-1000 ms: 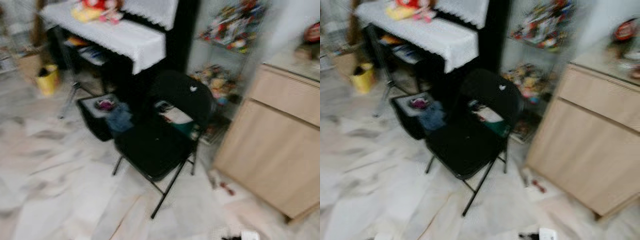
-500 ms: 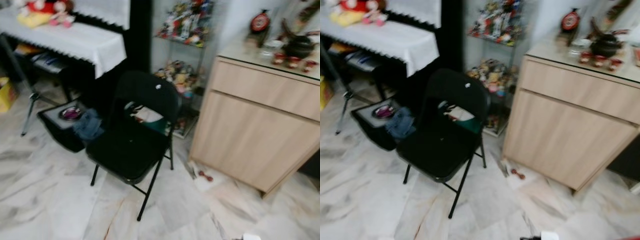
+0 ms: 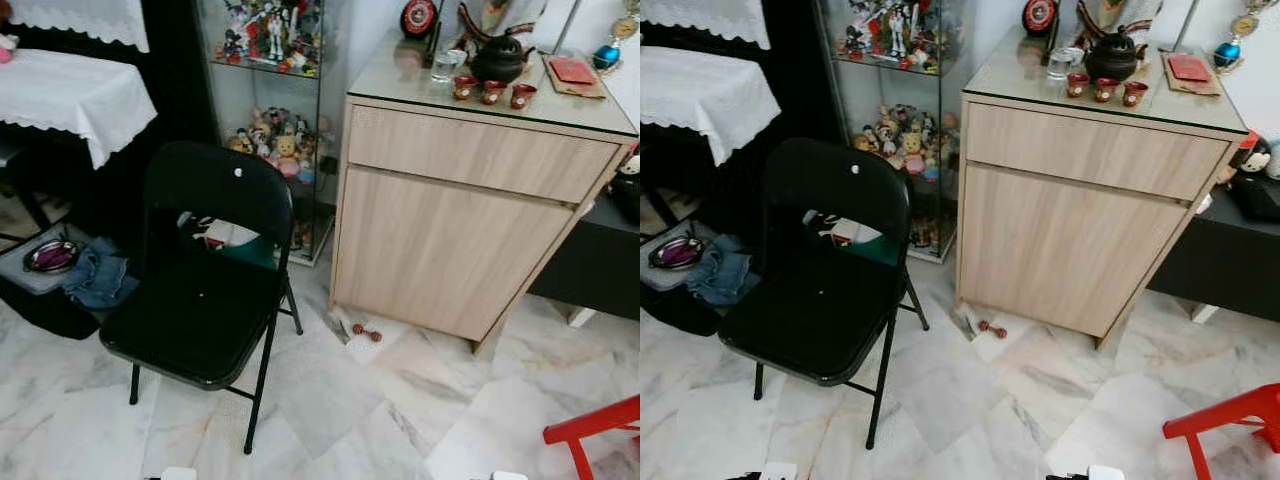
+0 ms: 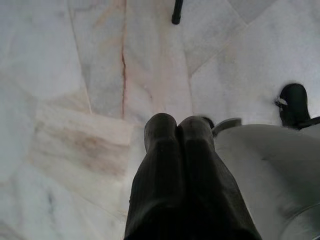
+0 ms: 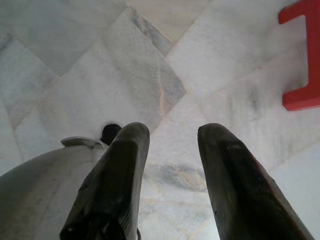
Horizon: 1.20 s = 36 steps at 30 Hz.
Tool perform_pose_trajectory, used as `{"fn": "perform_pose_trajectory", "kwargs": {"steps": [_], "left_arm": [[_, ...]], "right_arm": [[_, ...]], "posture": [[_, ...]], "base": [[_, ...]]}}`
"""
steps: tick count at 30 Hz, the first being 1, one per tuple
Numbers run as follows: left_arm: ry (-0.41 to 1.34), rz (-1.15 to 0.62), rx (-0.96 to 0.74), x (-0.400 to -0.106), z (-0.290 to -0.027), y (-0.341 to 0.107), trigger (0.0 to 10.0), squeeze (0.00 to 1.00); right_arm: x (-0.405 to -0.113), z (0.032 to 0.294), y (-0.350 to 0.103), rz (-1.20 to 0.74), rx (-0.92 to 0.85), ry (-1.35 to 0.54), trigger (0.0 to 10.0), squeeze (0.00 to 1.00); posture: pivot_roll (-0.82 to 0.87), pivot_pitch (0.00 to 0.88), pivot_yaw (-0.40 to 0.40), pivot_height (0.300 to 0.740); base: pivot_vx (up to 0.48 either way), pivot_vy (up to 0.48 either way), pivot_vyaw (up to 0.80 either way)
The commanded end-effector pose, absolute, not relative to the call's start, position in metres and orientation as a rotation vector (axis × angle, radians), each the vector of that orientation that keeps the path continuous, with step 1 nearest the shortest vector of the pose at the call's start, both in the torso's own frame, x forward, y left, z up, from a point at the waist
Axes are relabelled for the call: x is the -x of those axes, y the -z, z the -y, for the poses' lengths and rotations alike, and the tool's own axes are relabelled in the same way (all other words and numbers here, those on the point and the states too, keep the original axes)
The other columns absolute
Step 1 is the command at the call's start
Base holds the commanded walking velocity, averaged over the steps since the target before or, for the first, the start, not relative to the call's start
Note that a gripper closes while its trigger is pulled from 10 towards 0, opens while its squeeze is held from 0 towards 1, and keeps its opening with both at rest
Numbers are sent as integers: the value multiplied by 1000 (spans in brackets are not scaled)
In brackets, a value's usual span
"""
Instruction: Hang keys on a hook
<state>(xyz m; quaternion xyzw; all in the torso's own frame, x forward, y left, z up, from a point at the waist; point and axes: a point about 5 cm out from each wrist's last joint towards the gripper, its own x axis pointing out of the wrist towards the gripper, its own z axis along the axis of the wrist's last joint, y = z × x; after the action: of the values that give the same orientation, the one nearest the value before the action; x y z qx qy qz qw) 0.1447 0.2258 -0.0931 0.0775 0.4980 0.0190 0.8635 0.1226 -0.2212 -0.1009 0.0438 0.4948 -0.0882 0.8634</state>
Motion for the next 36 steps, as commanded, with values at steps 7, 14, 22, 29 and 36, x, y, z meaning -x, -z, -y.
{"fn": "perform_pose_trajectory", "kwargs": {"steps": [7,14,22,29,36], "left_arm": [[-39,-1069,-180,-139,-230,94,10000,0],[-46,-1067,-177,-139,-229,95,10000,0],[-75,-1059,-149,-138,-229,95,10000,0],[-85,-1057,-137,-138,-229,95,10000,0],[-62,-1064,-165,-138,-228,95,10000,0]], "right_arm": [[-123,221,101,-1023,-118,223,10000,0],[-123,223,100,-1024,-120,232,10000,0],[-123,224,100,-1024,-121,234,10000,0],[-123,225,100,-1021,-120,236,10000,0],[-124,226,99,-1005,-127,239,10000,0]], "posture": [[181,0,-23,740],[179,0,-25,740],[178,0,-27,740],[176,0,-29,740],[179,0,-32,740]], "base": [[0,-258,-712],[0,0,-711],[0,0,-707],[0,0,-704],[0,0,0]]}}
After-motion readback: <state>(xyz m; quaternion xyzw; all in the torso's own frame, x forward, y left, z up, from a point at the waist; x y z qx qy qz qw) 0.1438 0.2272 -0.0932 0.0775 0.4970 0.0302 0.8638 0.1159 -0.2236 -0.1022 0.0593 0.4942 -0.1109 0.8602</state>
